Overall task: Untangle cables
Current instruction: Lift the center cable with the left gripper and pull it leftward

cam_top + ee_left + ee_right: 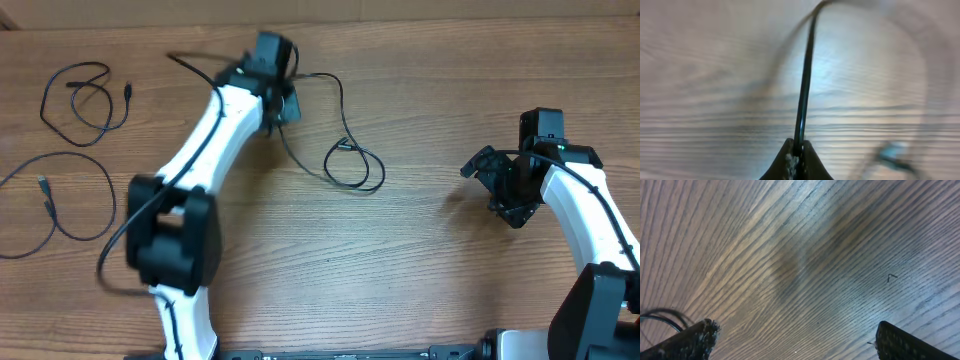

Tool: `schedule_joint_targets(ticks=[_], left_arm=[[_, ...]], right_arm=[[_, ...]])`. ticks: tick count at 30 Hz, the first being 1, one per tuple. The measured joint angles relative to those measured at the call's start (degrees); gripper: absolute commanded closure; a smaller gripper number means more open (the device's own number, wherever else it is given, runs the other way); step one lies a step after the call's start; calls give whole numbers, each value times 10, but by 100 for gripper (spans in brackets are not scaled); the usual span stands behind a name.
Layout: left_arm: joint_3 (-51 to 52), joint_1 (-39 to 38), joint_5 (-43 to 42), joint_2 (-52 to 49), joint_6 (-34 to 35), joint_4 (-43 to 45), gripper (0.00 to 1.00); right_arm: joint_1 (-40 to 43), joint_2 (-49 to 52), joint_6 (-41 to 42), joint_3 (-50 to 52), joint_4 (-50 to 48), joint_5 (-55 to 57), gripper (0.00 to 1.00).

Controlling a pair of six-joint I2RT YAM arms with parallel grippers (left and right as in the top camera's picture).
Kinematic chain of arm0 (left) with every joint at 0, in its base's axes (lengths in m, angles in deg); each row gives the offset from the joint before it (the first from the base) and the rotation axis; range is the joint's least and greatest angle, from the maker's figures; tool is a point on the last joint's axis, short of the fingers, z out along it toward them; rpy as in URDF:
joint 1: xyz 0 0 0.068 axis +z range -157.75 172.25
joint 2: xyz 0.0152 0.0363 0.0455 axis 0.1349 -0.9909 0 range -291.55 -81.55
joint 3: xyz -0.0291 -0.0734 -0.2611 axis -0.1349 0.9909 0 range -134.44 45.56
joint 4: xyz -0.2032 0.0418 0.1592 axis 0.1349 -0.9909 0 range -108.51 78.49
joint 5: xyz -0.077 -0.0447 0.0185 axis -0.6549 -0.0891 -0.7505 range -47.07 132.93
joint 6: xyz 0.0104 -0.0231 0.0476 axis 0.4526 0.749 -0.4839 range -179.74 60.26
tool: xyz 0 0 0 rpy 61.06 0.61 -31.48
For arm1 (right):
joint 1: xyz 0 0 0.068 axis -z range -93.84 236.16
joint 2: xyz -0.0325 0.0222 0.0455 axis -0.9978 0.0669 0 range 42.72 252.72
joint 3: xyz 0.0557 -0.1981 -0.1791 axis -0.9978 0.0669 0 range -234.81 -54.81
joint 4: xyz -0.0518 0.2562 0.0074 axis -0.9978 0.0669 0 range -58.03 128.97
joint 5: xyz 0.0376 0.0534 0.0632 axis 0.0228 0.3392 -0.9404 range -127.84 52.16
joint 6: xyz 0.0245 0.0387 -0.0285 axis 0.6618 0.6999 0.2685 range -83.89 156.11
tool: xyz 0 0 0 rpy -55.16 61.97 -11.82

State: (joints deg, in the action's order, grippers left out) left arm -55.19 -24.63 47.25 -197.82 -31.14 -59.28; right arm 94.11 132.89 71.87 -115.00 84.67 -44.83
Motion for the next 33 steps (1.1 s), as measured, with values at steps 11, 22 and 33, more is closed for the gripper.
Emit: schedule_joint_targets(ticks=[11, 22, 33], left_arm=[[-61, 0, 0, 289, 0, -11, 96], [-62, 0, 0, 389, 7, -10, 96], [-62, 0, 54, 384, 40, -24, 96]], right_arm=[[0, 0, 0, 0, 0, 0, 0], [0, 0, 0, 0, 0, 0, 0], [0, 0, 0, 0, 0, 0, 0]])
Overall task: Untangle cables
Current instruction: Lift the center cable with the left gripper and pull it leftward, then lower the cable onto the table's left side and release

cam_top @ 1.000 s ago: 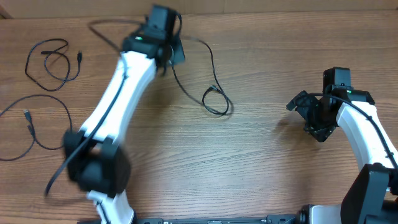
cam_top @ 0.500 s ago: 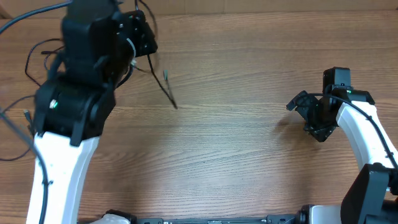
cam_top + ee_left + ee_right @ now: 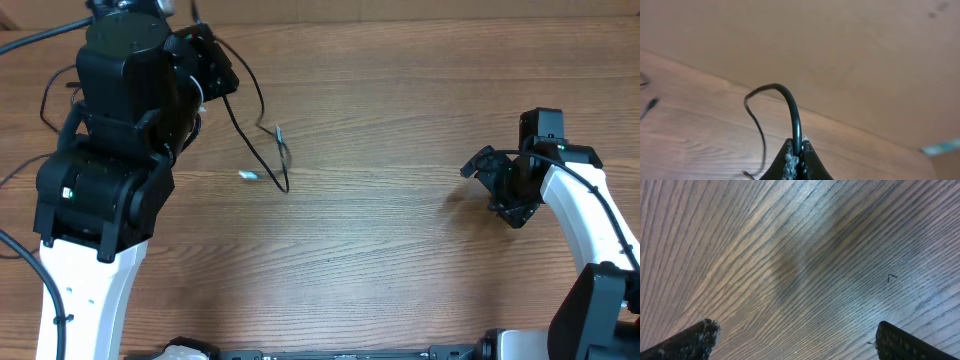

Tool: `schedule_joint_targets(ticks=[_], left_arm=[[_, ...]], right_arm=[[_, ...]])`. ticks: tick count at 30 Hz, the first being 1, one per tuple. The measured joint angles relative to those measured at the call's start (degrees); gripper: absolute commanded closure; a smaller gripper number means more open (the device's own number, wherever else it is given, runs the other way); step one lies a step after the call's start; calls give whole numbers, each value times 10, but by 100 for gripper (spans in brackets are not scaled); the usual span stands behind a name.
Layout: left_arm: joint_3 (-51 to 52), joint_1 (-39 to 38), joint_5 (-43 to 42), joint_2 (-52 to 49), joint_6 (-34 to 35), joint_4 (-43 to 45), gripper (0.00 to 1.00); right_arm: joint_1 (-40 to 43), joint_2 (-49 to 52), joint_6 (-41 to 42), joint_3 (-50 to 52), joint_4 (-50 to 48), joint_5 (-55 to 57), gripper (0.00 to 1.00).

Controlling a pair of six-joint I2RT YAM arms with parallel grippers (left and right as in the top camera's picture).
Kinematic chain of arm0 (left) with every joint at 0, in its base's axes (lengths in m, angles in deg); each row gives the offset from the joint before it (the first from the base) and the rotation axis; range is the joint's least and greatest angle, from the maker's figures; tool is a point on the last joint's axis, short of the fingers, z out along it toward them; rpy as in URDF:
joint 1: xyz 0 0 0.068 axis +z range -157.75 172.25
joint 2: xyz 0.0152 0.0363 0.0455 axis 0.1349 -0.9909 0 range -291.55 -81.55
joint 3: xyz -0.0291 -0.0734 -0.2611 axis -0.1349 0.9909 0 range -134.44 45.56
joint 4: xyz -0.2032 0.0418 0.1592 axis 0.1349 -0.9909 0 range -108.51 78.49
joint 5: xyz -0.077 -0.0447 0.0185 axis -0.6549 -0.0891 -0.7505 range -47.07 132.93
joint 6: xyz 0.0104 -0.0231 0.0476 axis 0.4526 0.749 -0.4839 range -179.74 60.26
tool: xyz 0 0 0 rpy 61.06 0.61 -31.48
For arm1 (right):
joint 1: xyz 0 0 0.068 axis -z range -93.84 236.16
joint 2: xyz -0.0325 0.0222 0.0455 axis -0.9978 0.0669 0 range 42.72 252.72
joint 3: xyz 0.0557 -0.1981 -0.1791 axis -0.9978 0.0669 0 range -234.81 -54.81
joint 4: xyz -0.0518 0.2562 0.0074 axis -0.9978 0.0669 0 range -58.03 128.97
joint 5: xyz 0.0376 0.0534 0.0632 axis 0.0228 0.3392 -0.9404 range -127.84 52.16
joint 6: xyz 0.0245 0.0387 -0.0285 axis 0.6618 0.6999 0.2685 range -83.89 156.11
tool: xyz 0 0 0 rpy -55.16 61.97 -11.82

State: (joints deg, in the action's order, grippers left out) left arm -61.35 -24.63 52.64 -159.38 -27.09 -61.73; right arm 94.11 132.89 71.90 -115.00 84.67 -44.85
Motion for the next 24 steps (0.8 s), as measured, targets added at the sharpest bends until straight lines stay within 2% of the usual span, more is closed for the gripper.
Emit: schedule_joint_targets(ticks=[2, 8, 15, 21, 24], left_arm=[[0, 0, 37, -2, 21, -11, 96], [0, 19, 67, -6, 82, -68, 96], [0, 66, 86, -9, 218, -187, 96], [0, 76, 122, -9, 263, -283, 96], [0, 76, 155, -10, 308, -348, 96]], right_arm=[[0, 0, 0, 0, 0, 0, 0], [0, 0, 0, 0, 0, 0, 0], [0, 0, 0, 0, 0, 0, 0], [0, 0, 0, 0, 0, 0, 0], [0, 0, 0, 0, 0, 0, 0]])
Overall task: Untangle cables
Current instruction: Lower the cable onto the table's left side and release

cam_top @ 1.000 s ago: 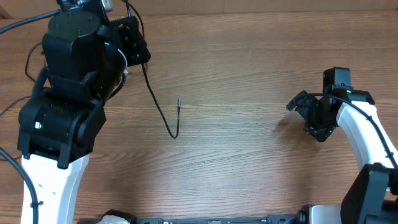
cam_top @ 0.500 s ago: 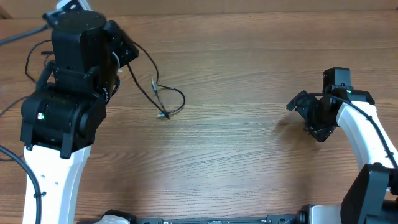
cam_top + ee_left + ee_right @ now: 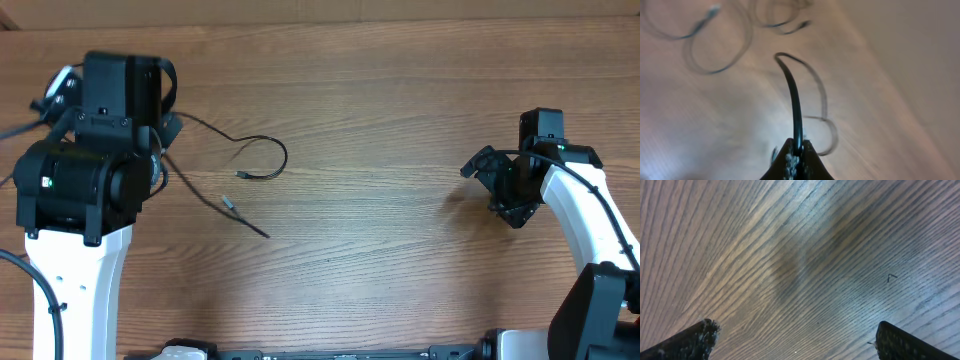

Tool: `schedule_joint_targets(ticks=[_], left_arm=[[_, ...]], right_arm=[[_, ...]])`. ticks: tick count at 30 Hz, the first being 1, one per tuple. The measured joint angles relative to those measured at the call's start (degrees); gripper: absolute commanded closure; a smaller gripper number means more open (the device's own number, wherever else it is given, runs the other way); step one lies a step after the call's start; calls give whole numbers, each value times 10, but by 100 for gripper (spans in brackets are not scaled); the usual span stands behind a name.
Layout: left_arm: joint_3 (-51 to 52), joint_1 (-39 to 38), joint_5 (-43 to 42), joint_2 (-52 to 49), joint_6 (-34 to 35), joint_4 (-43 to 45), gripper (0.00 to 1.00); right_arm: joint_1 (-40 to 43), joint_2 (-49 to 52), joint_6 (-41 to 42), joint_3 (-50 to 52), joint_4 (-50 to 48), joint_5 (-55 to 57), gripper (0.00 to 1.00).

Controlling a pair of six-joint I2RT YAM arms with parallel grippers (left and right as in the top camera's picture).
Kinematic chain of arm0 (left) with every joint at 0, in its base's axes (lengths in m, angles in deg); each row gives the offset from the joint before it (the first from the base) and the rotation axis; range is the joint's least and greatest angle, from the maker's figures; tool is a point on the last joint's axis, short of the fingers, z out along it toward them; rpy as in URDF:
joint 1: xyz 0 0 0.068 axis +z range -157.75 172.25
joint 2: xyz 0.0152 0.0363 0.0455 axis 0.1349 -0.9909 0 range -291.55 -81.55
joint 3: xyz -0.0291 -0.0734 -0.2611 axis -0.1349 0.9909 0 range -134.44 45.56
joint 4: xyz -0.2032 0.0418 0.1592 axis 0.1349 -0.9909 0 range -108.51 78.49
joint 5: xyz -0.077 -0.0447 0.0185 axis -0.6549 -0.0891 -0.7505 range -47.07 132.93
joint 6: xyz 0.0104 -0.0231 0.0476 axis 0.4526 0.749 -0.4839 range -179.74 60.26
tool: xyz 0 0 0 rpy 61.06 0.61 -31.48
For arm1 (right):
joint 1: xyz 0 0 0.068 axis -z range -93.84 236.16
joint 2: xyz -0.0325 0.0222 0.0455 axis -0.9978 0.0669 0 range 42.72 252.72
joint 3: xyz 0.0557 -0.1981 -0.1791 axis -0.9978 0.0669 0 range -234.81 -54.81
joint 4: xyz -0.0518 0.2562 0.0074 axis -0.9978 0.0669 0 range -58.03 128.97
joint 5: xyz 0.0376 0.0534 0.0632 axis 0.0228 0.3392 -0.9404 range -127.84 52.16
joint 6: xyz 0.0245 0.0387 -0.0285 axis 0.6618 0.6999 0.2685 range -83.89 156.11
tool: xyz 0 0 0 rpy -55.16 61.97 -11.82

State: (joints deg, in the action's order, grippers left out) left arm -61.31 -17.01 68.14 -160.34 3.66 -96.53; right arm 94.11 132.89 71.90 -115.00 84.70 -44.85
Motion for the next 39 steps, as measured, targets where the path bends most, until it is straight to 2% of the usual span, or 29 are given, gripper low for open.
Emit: schedule_joint_targets(ticks=[5, 10, 14, 19, 30, 39], left_arm=[[1, 0, 52, 0, 114, -115, 96], [1, 19, 82, 0, 173, -116, 96], [1, 62, 94, 0, 186, -116, 96], [1, 136, 106, 0, 185, -116, 96], [1, 329, 103, -32, 119, -116, 96], [1, 435, 69, -52, 94, -116, 96]], right_arm=[[0, 0, 0, 0, 0, 0, 0], [0, 0, 0, 0, 0, 0, 0], [0, 0, 0, 0, -1, 0, 0], [0, 0, 0, 0, 0, 0, 0], [0, 0, 0, 0, 0, 0, 0], [0, 0, 0, 0, 0, 0, 0]])
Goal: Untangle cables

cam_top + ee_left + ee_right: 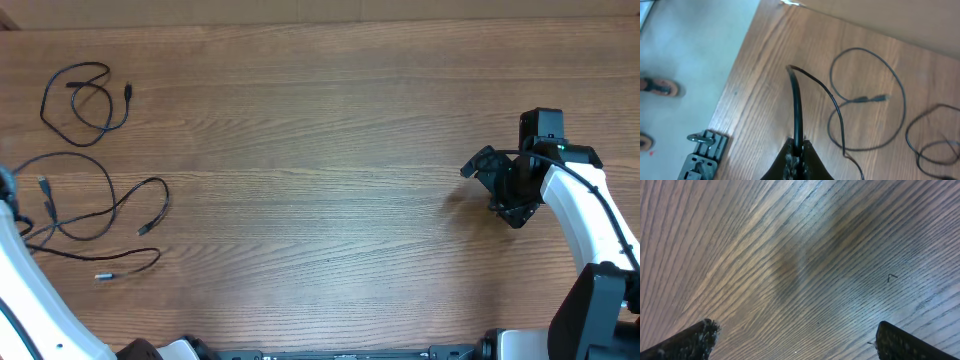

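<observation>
Three thin black cables lie at the table's left end. A small loop (46,100) sits at the back, and a wider loop (113,190) lies in front of it. The third cable (163,190) crosses that wider loop, its ends trailing toward the front. My left gripper (797,147) is shut on this third cable (796,105) over the table's left edge, and the cable arches up from the jaws. In the overhead view the left gripper is out of frame. My right gripper (797,345) hangs open over bare wood at the far right (503,190), far from all cables.
The table's left edge (740,85) drops to a grey floor. A metal clamp (704,150) sits on that edge. My white left arm (30,290) runs along the front-left corner. The wooden top (330,200) stretches between the cables and the right arm.
My left gripper, still shut on the cable, has moved from over the left part of the table to its left edge. The cable's free ends now lie by the two other cables. The right arm is unchanged.
My left gripper was shut on the cable at the back middle, its loop lying centre-table. Then it was high over the back left, the cable dangling. Then it was further left, and now it is at the left edge. My right gripper stayed open throughout.
</observation>
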Tool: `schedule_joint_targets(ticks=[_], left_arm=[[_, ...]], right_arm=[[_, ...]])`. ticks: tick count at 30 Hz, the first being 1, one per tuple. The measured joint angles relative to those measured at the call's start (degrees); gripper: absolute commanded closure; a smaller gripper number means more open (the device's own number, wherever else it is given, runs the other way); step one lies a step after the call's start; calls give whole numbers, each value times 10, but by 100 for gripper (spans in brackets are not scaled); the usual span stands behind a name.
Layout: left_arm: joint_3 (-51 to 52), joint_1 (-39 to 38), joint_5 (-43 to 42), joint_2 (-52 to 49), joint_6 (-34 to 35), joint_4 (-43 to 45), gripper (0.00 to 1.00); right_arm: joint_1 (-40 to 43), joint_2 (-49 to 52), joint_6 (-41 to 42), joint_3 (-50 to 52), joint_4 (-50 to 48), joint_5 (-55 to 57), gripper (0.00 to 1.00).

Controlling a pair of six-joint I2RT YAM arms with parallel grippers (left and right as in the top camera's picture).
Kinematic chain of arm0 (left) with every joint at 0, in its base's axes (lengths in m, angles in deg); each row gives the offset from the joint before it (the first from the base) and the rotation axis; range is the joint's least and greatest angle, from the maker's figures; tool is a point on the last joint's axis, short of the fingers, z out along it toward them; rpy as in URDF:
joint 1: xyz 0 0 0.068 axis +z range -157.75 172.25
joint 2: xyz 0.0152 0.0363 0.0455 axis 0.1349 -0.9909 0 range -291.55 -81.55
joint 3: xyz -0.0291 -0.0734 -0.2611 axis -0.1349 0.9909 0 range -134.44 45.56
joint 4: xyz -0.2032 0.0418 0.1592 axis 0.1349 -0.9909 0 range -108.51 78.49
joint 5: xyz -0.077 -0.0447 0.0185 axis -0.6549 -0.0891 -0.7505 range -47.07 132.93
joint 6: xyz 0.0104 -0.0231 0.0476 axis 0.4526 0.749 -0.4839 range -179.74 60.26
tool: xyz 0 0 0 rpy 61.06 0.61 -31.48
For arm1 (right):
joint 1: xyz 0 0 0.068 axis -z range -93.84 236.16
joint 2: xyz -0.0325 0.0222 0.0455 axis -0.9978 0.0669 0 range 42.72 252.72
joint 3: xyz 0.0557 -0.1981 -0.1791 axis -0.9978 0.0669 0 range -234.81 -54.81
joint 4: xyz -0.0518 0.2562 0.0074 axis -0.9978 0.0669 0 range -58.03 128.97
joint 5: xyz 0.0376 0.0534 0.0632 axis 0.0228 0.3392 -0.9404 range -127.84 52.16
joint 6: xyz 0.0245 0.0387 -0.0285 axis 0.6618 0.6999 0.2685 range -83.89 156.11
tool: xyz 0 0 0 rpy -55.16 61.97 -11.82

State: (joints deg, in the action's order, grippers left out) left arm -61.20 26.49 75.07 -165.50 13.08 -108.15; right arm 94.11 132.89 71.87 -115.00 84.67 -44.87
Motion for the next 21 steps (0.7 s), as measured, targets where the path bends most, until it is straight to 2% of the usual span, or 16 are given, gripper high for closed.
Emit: schedule_joint_targets(ticks=[6, 21], left_arm=[[0, 33, 2, -34, -10, 0, 96], [2, 34, 46, -156, -47, 0, 94]], right_arm=[[0, 0, 0, 0, 0, 0, 0], [0, 0, 0, 0, 0, 0, 0]])
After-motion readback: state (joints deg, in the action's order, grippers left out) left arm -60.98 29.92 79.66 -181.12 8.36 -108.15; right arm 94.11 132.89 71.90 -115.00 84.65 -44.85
